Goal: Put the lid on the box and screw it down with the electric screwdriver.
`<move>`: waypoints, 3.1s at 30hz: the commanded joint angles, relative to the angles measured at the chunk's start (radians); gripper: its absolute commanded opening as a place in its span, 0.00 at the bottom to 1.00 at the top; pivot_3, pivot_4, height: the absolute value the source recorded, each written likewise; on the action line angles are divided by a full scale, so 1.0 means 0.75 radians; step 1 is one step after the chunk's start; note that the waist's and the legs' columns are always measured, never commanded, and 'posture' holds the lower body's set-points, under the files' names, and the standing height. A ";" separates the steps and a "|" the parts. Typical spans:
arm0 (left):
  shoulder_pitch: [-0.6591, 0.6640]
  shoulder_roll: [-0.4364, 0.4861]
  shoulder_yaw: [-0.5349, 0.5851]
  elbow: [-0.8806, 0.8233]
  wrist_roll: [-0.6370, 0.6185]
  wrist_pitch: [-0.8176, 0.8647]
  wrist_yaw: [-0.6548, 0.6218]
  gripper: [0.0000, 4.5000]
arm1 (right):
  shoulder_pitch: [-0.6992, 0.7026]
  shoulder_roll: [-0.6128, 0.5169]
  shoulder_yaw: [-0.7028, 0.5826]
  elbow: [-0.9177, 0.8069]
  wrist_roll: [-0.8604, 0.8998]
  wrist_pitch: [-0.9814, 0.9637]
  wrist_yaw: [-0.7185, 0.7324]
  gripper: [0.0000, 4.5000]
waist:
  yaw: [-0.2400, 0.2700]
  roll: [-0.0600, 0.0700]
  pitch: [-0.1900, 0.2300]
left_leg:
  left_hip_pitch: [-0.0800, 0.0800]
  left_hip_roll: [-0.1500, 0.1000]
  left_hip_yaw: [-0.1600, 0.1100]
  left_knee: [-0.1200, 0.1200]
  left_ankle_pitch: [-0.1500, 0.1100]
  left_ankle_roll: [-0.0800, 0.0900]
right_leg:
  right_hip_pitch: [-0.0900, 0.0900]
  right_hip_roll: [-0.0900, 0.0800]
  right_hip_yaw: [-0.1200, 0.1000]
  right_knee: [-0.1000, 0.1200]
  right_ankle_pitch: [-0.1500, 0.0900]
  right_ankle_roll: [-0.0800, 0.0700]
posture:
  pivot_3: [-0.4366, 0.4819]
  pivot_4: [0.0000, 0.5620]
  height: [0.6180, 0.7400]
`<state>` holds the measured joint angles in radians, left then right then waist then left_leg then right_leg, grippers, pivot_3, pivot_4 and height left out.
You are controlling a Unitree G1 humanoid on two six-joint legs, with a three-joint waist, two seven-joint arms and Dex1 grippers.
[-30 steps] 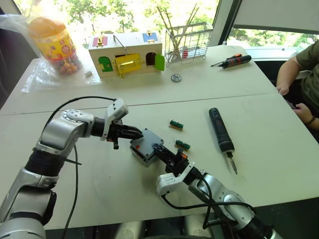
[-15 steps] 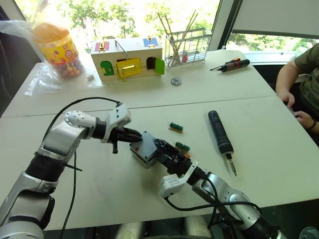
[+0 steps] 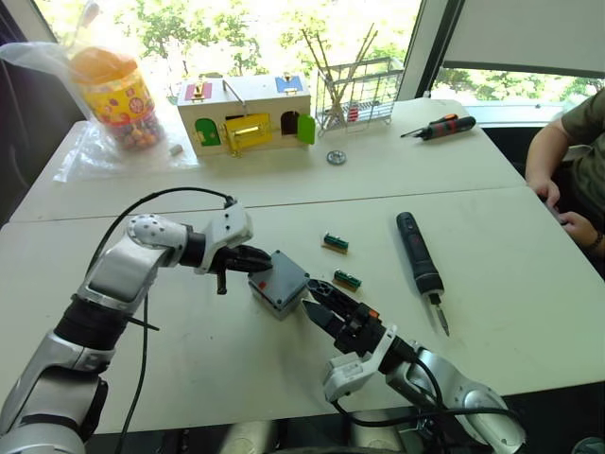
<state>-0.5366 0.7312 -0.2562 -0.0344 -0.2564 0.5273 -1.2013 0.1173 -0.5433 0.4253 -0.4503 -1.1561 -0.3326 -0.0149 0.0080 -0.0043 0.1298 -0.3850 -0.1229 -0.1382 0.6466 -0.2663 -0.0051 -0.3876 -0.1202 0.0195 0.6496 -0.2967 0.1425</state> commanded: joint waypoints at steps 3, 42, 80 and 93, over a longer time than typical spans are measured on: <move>0.041 -0.019 -0.023 0.043 -0.002 0.057 -0.004 0.15 | -0.020 0.032 -0.054 -0.031 0.070 -0.008 -0.003 0.83 | 0.004 0.000 0.000 | 0.000 0.000 0.000 0.000 0.000 0.000 | 0.000 0.000 0.000 0.000 0.000 0.000 | 0.48 0.27 1.00; -0.291 -0.069 0.023 0.519 0.047 -0.095 -0.154 0.15 | -0.071 0.605 -0.548 -0.688 2.214 2.056 0.591 0.83 | -0.001 -0.005 0.016 | -0.010 0.002 -0.002 -0.001 -0.003 0.005 | -0.010 0.002 0.002 0.000 0.000 -0.001 | 0.48 0.27 1.00; -0.183 -0.066 0.039 0.270 0.021 0.020 -0.106 0.15 | -0.303 0.450 -0.391 -0.420 2.471 2.034 0.516 0.83 | -0.005 -0.004 0.017 | -0.011 0.002 -0.002 -0.002 -0.003 0.005 | -0.012 0.001 0.002 0.000 0.000 -0.001 | 0.48 0.27 1.00; -0.159 -0.044 0.048 0.279 0.033 0.002 -0.104 0.15 | -0.312 0.448 -0.363 -0.374 2.490 1.999 0.492 0.83 | -0.006 -0.004 0.017 | -0.011 0.002 -0.002 -0.002 -0.003 0.005 | -0.012 0.001 0.002 0.000 0.000 -0.001 | 0.48 0.27 1.00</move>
<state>-0.6557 0.6786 -0.2445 0.1932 -0.2276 0.5378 -1.2746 -0.1073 -0.2105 0.1527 -0.7145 0.6928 1.1901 0.3557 0.0032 -0.0073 0.1424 -0.3931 -0.1211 -0.1395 0.6453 -0.2685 -0.0013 -0.3967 -0.1192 0.0209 0.6497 -0.2965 0.1421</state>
